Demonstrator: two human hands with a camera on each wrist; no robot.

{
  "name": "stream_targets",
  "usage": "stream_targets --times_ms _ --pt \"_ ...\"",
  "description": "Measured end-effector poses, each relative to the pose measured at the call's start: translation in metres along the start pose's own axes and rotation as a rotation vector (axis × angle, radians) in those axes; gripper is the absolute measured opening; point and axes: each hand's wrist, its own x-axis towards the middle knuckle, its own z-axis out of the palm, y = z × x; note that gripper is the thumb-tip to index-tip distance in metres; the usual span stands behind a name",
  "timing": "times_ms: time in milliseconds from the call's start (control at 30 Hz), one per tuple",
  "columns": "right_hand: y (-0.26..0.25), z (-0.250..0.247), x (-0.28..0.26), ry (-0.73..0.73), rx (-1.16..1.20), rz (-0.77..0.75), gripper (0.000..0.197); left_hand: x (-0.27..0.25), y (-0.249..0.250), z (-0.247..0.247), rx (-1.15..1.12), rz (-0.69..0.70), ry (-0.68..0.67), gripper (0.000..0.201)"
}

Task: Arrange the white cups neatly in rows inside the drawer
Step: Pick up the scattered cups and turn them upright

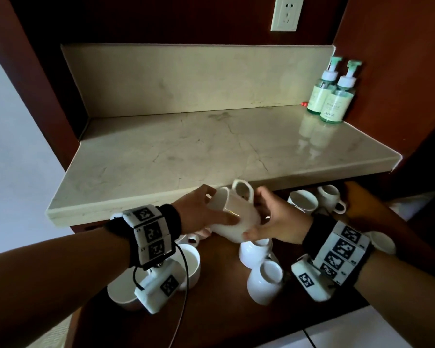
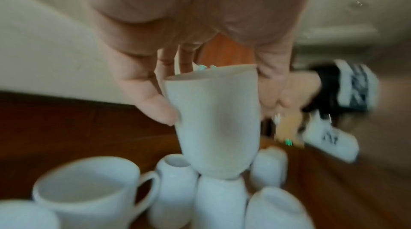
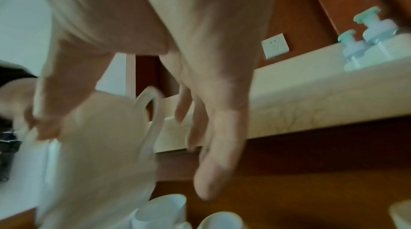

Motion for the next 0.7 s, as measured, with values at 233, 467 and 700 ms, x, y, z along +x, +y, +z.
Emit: stream_targets --times_ms 233,467,700 --pt "0.008 -0.048 -0.008 -0.049 -0.561 0.194 0.060 0.009 -0.018 0.025 1.077 0.203 -0.012 0.090" --pt "0.026 -0.063 -0.001 -0.033 -0.585 0.205 0.055 0.034 -0.032 0.047 1.163 0.154 -0.065 0.091" --pt "0.032 -0.054 0.025 -0.118 -0.796 0.191 0.056 0.042 -0.042 0.063 1.246 0.093 -0.139 0.094"
